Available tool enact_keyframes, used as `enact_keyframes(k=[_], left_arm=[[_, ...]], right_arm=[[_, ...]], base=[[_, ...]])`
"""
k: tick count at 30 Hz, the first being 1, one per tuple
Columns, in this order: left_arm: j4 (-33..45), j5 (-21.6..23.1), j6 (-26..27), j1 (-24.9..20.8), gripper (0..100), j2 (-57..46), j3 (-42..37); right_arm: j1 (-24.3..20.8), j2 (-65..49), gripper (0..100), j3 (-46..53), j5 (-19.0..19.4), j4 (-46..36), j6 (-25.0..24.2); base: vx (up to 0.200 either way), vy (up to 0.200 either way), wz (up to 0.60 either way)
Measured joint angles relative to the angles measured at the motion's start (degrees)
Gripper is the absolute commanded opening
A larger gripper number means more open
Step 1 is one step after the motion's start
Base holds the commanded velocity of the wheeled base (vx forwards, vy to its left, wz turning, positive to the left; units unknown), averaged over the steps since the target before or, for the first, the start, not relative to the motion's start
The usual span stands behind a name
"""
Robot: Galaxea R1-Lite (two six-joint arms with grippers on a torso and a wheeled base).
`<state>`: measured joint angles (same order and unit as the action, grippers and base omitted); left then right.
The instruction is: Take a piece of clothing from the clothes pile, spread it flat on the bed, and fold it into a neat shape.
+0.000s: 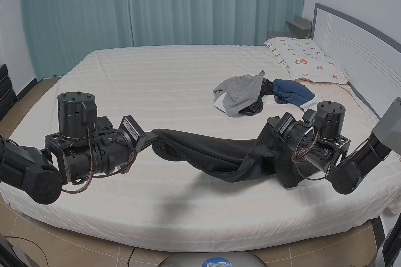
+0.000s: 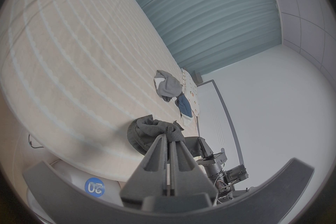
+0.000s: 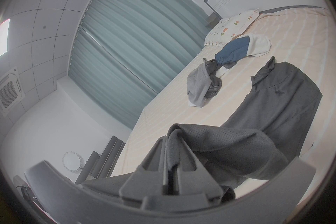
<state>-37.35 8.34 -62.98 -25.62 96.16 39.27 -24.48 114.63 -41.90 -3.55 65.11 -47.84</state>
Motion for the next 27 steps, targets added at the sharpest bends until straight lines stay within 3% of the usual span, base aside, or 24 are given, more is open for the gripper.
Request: enact_keyframes(k=[27], left_arm=[[0.38,-0.09,0.06,0.41,0,-2.39,-0.77]], right_arm=[[-0.07,-3.38,0,0.61,0.43,0.0,-0.15]], base=[[0.0,0.2,0.0]])
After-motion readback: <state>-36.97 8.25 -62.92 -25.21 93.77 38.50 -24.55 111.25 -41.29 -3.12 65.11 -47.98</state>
